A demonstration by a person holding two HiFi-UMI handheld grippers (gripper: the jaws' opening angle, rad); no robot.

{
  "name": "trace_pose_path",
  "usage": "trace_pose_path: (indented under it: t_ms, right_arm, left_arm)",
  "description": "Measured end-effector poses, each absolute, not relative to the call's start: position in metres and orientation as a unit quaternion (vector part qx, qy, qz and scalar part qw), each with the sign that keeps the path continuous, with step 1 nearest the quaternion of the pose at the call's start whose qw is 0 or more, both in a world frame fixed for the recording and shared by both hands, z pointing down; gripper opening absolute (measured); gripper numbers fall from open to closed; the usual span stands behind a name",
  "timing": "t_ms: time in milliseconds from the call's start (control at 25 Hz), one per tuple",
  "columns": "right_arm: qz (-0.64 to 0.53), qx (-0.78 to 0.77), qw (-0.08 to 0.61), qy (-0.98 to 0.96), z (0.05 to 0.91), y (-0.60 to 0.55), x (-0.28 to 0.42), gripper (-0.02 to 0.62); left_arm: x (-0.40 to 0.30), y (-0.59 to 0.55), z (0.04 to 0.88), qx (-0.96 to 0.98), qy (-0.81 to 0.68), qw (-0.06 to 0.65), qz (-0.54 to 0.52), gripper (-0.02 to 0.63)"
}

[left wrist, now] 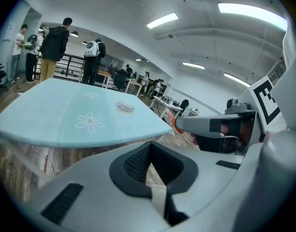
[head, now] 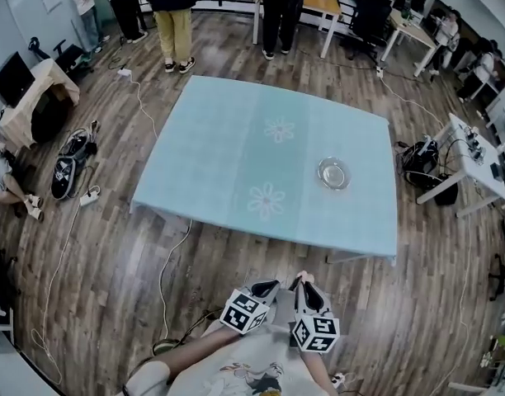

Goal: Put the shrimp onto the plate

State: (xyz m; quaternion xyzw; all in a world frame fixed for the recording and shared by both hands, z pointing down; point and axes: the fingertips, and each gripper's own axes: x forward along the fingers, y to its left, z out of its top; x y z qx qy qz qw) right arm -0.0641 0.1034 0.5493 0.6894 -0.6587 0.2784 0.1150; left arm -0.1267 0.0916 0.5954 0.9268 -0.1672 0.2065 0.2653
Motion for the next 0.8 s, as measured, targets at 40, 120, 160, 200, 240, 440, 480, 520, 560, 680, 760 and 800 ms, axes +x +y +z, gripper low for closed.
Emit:
trace_pose_path:
  t_ms: [40, 120, 160, 200, 240, 440, 480, 520, 560, 680, 760, 800]
  right_arm:
    - [0.282, 0.687, 0.115, -0.660, 0.553, 0.097, -0.061, 0.064]
    - [0.283, 0.681, 0.117, -0.665, 0.561, 0.081, -0.050, 0.064]
    - [0.282, 0.677, 0.119, -0.670, 0.563, 0.073, -0.042, 0.064]
    - [0.282, 0.673, 0.121, -0.673, 0.566, 0.064, -0.033, 0.064]
    - [0.282, 0.669, 0.121, -0.677, 0.568, 0.056, -0.023, 0.064]
    - [0.277, 0.646, 0.123, -0.700, 0.567, 0.009, 0.030, 0.064]
    - [0.277, 0.641, 0.122, -0.705, 0.566, 0.000, 0.040, 0.064]
    - [0.278, 0.636, 0.121, -0.710, 0.565, -0.008, 0.050, 0.064]
    - [0.278, 0.631, 0.119, -0.714, 0.564, -0.016, 0.061, 0.064]
    - [0.273, 0.616, 0.115, -0.730, 0.561, -0.041, 0.095, 0.064]
    - [0.265, 0.608, 0.114, -0.740, 0.558, -0.060, 0.119, 0.064]
    - [0.260, 0.605, 0.113, -0.743, 0.558, -0.068, 0.132, 0.064]
  left_arm:
    - [-0.125, 0.087, 0.597, 0.926, -0.170, 0.266, 0.209, 0.008]
    - [-0.120, 0.075, 0.601, 0.924, -0.180, 0.263, 0.213, 0.008]
    - [-0.117, 0.067, 0.602, 0.922, -0.188, 0.262, 0.214, 0.008]
    - [-0.113, 0.058, 0.604, 0.920, -0.199, 0.262, 0.213, 0.006]
    - [-0.109, 0.048, 0.605, 0.917, -0.212, 0.263, 0.212, 0.006]
    - [-0.068, 0.004, 0.603, 0.904, -0.255, 0.269, 0.215, 0.008]
    - [-0.056, -0.003, 0.601, 0.903, -0.259, 0.267, 0.216, 0.008]
    - [-0.043, -0.010, 0.598, 0.902, -0.264, 0.264, 0.216, 0.008]
    - [-0.030, -0.016, 0.594, 0.902, -0.270, 0.261, 0.214, 0.008]
    - [0.013, -0.036, 0.584, 0.903, -0.282, 0.248, 0.211, 0.008]
    - [0.041, -0.051, 0.583, 0.902, -0.287, 0.243, 0.214, 0.007]
    - [0.055, -0.057, 0.584, 0.901, -0.289, 0.242, 0.215, 0.008]
